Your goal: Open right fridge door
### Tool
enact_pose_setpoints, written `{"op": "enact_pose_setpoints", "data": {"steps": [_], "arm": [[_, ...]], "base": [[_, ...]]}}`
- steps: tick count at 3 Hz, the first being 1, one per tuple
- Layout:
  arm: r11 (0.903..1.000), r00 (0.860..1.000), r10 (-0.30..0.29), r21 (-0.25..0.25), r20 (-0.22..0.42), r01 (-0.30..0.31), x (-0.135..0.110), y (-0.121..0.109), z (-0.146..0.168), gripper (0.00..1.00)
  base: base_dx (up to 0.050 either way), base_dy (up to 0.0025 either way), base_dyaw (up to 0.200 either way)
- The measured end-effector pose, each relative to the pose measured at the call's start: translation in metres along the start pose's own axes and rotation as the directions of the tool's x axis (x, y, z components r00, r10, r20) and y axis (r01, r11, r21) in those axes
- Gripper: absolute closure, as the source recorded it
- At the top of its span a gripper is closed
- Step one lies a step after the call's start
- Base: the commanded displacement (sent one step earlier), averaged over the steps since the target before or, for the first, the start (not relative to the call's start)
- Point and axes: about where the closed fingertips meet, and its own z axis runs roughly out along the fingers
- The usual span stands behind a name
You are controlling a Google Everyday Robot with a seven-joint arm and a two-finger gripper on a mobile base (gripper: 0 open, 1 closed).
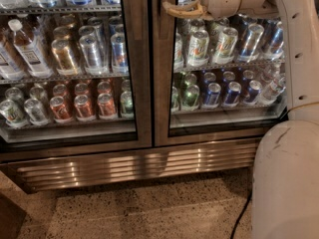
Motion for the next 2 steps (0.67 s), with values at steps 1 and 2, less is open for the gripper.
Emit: {"op": "enact_pose_setpoints", "data": {"steps": [1, 2], "arm": [[1.0, 1.0, -0.002, -0.003, 0.011, 0.002, -0.0004, -0.0019, 0.0022, 1.0], [1.0, 1.0, -0.002, -0.003, 0.011, 0.002, 0.0054, -0.0025, 0.0055, 1.0]], "base": [[0.0, 0.0, 0.0], [0.0, 0.0, 0.0]]}}
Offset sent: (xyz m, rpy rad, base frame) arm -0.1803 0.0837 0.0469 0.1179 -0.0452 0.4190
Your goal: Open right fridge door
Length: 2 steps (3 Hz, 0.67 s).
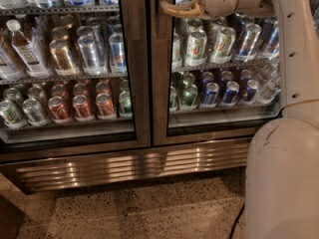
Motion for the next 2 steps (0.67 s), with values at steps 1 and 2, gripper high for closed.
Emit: {"op": "enact_pose_setpoints", "data": {"steps": [1, 2], "arm": [[1.0, 1.0, 0.0, 0.0, 0.0, 0.0, 0.0047, 0.0001, 0.0041, 1.0], [1.0, 1.0, 0.0, 0.0, 0.0, 0.0, 0.0059, 0.0013, 0.0051, 1.0]], "base": [[0.0, 0.0, 0.0], [0.0, 0.0, 0.0]]}}
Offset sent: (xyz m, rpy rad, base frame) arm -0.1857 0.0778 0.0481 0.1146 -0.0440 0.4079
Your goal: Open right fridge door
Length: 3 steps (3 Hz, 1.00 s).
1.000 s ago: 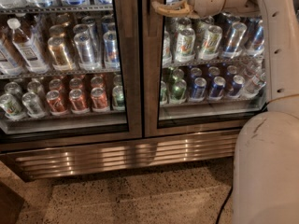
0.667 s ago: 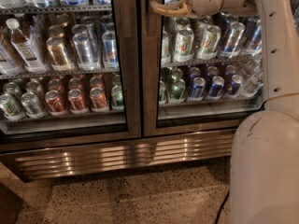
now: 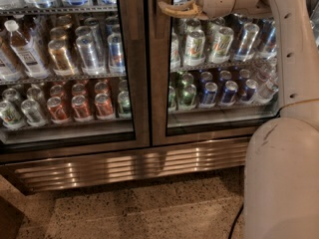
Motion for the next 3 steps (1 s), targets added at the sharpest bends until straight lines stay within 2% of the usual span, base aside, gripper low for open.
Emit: {"op": "enact_pose_setpoints", "data": {"steps": [1, 3], "arm": [[1.0, 1.0, -0.005, -0.008, 0.026, 0.005, -0.008, -0.001, 0.004, 1.0], [1.0, 1.0, -0.005, -0.008, 0.026, 0.005, 0.004, -0.01, 0.016, 1.0]], "base": [[0.0, 0.0, 0.0], [0.0, 0.0, 0.0]]}}
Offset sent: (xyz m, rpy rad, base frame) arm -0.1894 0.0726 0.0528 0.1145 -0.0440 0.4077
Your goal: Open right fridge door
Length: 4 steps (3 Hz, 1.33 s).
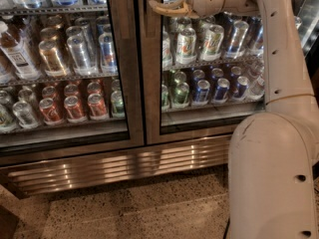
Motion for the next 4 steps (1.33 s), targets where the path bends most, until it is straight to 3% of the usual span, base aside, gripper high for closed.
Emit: {"op": "enact_pose_setpoints", "data": {"steps": [4], "arm": [[0.9998, 1.0, -0.018, -0.002, 0.021, 0.018, -0.0023, -0.0021, 0.0073, 1.0]], "base": [[0.0, 0.0, 0.0]]}}
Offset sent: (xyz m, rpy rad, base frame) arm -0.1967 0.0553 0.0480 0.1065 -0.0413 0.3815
